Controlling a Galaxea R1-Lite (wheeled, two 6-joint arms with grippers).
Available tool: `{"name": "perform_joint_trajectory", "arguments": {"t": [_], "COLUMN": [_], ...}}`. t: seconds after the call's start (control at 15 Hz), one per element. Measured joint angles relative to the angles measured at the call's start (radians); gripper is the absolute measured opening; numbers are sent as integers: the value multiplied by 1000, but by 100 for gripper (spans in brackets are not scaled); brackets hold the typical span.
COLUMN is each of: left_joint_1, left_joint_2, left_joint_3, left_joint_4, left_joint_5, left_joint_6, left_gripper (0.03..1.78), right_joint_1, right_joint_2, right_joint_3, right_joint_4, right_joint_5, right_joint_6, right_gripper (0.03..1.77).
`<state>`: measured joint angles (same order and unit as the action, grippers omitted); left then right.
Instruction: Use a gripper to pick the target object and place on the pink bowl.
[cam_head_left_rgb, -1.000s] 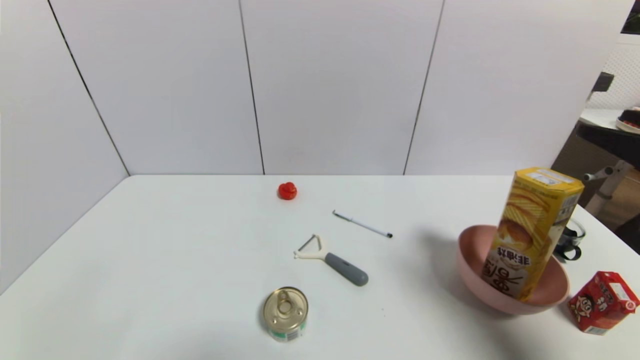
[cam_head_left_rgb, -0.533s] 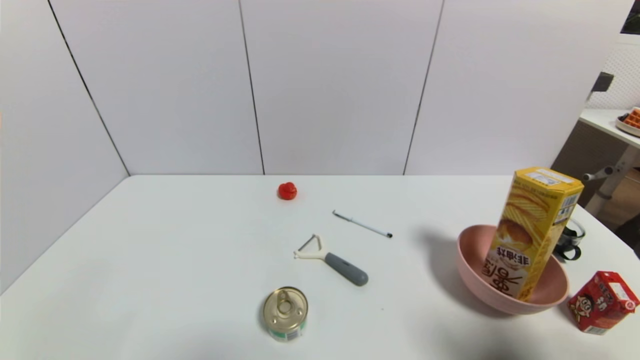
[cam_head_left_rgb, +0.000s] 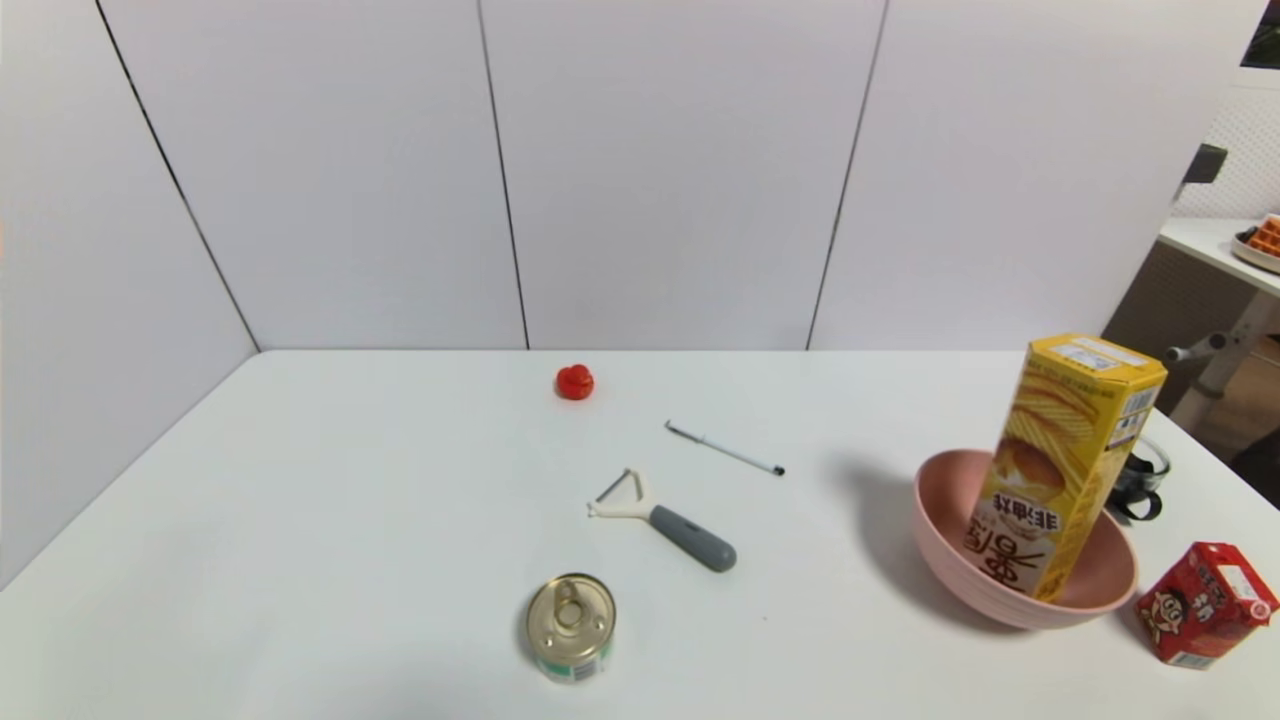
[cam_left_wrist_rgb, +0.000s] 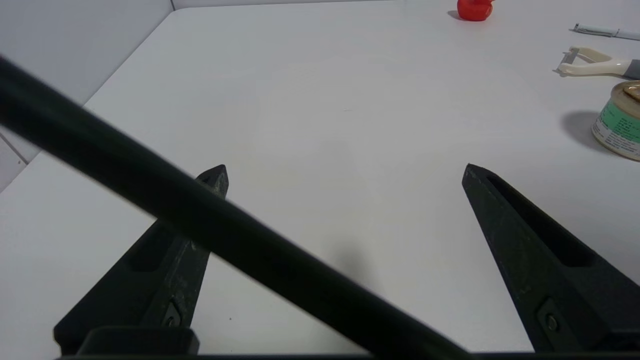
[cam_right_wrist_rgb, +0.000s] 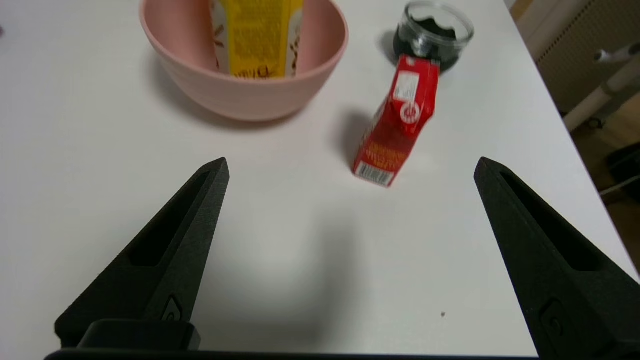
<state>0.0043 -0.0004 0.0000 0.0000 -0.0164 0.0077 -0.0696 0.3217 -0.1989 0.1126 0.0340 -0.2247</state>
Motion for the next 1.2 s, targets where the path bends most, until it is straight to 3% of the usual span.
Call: {"name": "perform_joint_trajectory", "arguments": {"t": [0.6, 1.2], "left_joint_1": [0, 0], "left_joint_2": [0, 0], "left_joint_3": [0, 0], "left_joint_4": [0, 0], "left_joint_5": [0, 0], "left_joint_6": [0, 0], "left_gripper": [169, 169], "right_joint_1": [61, 70], "right_joint_2": [-173, -322], "right_joint_3": [151, 170], "right_joint_4": [-17, -29], "right_joint_5": [-3, -11], "right_joint_6": [58, 119], "right_gripper": [169, 169]}}
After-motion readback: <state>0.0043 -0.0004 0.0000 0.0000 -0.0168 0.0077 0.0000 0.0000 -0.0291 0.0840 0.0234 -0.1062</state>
